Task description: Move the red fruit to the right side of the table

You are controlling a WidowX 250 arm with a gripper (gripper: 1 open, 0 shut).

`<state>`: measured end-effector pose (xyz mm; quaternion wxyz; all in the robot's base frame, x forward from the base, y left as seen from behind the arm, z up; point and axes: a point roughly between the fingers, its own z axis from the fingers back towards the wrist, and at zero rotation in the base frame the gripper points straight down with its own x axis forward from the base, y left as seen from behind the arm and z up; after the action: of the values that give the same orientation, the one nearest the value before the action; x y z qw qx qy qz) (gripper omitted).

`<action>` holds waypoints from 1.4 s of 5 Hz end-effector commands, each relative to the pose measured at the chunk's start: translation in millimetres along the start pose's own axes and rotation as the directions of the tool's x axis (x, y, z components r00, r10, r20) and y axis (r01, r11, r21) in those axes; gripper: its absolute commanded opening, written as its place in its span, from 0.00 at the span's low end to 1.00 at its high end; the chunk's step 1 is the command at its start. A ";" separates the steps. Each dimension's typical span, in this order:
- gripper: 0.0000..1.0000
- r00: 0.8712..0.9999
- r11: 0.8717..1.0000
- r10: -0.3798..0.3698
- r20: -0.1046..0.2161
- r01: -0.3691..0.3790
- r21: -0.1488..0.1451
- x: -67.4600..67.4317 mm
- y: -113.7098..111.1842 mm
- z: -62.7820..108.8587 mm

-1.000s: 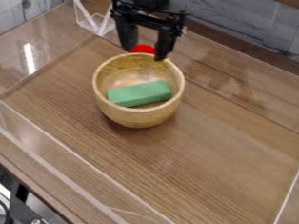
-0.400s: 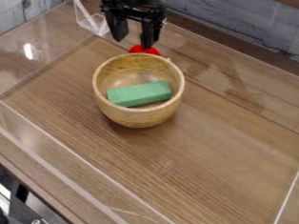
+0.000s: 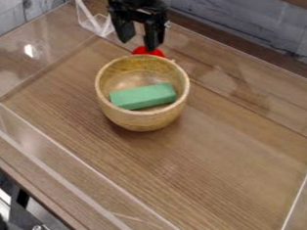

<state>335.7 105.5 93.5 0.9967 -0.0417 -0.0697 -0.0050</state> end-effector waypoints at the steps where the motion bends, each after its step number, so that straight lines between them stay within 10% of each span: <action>1: 1.00 0.996 0.999 0.043 0.076 -0.045 0.031 12.4 -5.1 17.6; 3: 1.00 0.986 0.990 0.129 0.102 -0.133 0.038 16.6 -18.5 14.6; 7: 1.00 0.992 0.999 -0.041 0.119 0.040 0.005 31.4 5.9 4.5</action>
<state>357.1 109.8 81.4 0.9937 -0.0514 -0.0983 -0.0157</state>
